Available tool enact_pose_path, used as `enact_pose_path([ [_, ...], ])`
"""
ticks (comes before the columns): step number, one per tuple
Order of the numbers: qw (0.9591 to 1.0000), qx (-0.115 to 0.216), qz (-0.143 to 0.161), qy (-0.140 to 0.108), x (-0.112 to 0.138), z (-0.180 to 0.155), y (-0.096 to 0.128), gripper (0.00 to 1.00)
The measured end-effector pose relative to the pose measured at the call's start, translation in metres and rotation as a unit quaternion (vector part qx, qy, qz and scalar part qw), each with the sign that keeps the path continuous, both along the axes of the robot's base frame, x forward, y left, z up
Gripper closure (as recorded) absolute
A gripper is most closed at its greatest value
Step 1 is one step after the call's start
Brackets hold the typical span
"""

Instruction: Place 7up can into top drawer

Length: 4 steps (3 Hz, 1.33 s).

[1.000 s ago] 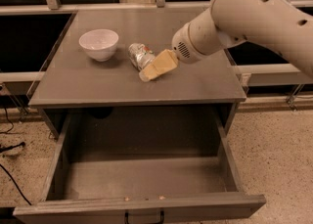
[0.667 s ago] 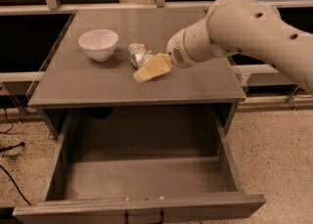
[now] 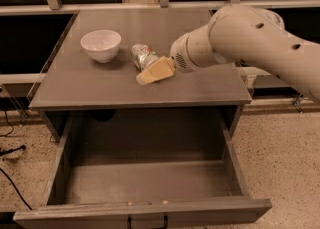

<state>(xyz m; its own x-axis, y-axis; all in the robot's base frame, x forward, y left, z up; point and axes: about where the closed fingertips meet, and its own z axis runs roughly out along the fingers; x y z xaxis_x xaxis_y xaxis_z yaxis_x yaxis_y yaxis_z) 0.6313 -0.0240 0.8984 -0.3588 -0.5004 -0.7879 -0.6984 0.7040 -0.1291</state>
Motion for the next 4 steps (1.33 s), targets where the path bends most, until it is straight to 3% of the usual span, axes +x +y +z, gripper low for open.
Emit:
enact_pose_path([
  [4, 0.9993, 0.013, -0.031, -0.013, 0.04, -0.029, 0.021, 0.0],
])
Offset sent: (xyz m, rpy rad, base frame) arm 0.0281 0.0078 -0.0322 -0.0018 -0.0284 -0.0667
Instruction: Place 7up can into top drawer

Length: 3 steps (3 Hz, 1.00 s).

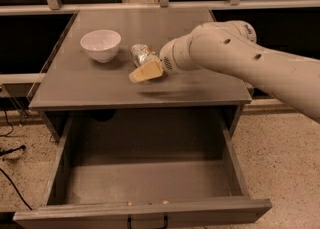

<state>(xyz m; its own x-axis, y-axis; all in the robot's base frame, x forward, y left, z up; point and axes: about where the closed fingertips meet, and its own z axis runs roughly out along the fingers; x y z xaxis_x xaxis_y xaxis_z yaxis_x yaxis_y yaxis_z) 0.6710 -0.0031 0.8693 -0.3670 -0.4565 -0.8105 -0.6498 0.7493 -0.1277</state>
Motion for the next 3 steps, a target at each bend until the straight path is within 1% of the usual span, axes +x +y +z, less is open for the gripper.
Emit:
enact_pose_path([
  [2, 0.9999, 0.014, 0.002, 0.004, 0.015, -0.009, 0.016, 0.0],
  [3, 0.9998, 0.017, 0.007, 0.008, 0.019, -0.013, 0.02, 0.16],
])
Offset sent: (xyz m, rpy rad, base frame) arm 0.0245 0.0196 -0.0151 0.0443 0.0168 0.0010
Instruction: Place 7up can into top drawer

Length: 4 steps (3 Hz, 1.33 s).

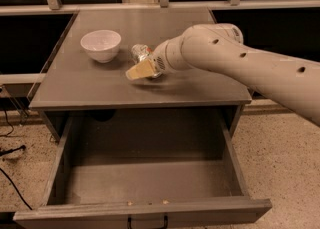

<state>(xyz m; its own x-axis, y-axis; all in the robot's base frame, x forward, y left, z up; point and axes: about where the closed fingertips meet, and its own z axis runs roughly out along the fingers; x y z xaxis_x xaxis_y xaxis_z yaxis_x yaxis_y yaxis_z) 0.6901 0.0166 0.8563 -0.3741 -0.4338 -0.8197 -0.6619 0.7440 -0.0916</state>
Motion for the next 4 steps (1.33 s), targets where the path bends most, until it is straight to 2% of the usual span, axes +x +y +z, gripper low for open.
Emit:
enact_pose_path([
  [3, 1.0, 0.0, 0.0, 0.0, 0.0, 0.0, 0.0001, 0.85],
  [4, 1.0, 0.0, 0.0, 0.0, 0.0, 0.0, 0.0001, 1.0],
])
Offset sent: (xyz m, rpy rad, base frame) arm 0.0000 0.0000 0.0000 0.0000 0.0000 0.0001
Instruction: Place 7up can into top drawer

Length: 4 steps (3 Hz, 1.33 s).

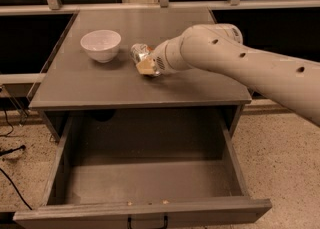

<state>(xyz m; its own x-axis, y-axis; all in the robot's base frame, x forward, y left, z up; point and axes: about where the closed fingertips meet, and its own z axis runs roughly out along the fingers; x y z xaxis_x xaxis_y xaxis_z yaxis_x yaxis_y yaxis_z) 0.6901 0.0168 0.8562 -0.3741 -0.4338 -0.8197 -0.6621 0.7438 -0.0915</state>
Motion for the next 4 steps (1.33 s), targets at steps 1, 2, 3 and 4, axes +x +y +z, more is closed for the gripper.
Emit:
enact_pose_path([
  [1, 1.0, 0.0, 0.0, 0.0, 0.0, 0.0, 0.0, 1.0],
  [2, 0.9996, 0.006, 0.026, -0.009, -0.001, 0.01, -0.003, 1.0],
  [3, 0.9975, 0.007, 0.066, -0.026, -0.006, 0.032, -0.012, 1.0],
  [4, 0.9923, 0.026, 0.117, -0.031, -0.013, 0.055, -0.03, 1.0],
])
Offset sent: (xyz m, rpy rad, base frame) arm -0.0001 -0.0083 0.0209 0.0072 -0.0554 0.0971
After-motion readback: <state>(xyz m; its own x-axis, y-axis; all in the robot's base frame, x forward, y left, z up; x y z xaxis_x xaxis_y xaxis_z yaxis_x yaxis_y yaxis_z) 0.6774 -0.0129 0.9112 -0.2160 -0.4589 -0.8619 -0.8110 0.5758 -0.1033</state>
